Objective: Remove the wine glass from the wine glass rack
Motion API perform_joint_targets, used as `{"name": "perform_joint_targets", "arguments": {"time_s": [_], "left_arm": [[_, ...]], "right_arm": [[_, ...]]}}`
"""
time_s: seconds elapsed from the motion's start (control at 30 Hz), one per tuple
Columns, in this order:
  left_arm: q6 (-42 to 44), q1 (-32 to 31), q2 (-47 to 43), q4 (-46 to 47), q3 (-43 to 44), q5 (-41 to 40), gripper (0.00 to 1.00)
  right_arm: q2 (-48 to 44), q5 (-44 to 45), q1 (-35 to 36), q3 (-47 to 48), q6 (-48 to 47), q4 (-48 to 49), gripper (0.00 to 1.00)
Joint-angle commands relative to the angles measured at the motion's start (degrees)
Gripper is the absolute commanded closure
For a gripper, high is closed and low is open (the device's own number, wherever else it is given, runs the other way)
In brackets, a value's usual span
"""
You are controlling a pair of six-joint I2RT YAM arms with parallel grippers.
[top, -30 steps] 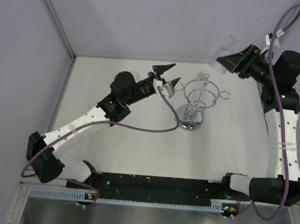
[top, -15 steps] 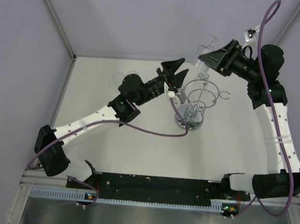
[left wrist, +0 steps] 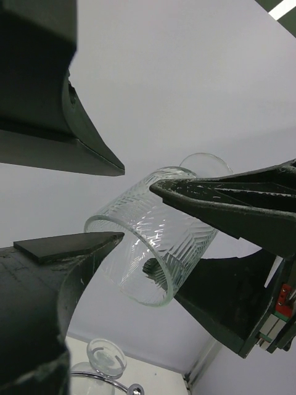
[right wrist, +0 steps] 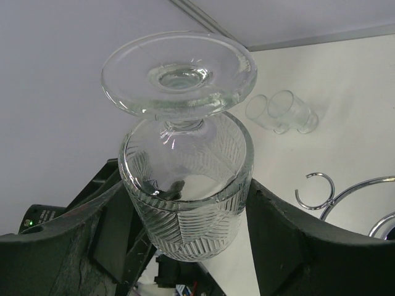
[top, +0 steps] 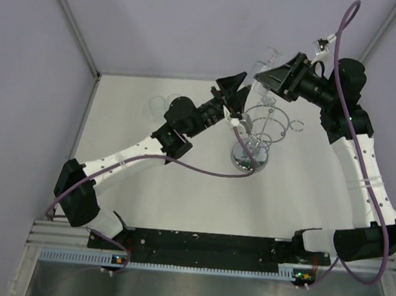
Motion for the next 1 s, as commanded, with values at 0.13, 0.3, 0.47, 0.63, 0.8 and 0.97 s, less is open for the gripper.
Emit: {"name": "perform_joint_targets", "arguments": {"time_s": [0.13,0.3,0.47,0.63,0.8,0.97], "left_arm": [[2.99,-0.03,2.15,5.75,3.39,-2.89,0.69],[4.13,-0.03,3.12,7.59,3.83,-3.34,0.92],[3.61,0.06,4.62,10.4,5.76,-5.62,1.0],[3.87,0.85,5.32,12.34,7.34,-7.03,1.0],[3.69,3.66,5.41,10.24,9.54,-10.01,1.0],[0.27,8.84,3.13,3.92,9.37,-13.0,1.0]], "right_arm": [[0.43,0.91,0.97,4.48,2.03,5.67,1.0],[1.13,0.3,2.11,3.78,1.6,5.41,0.97],[1.31,-1.46,4.92,1.68,-1.65,5.32,0.01],[1.4,-1.02,5.01,0.79,-3.06,4.88,0.01],[0.35,-2.34,5.1,0.27,-7.26,4.88,0.01],[-2.2,-7.61,5.01,-0.96,-17.19,5.14,0.01]]}}
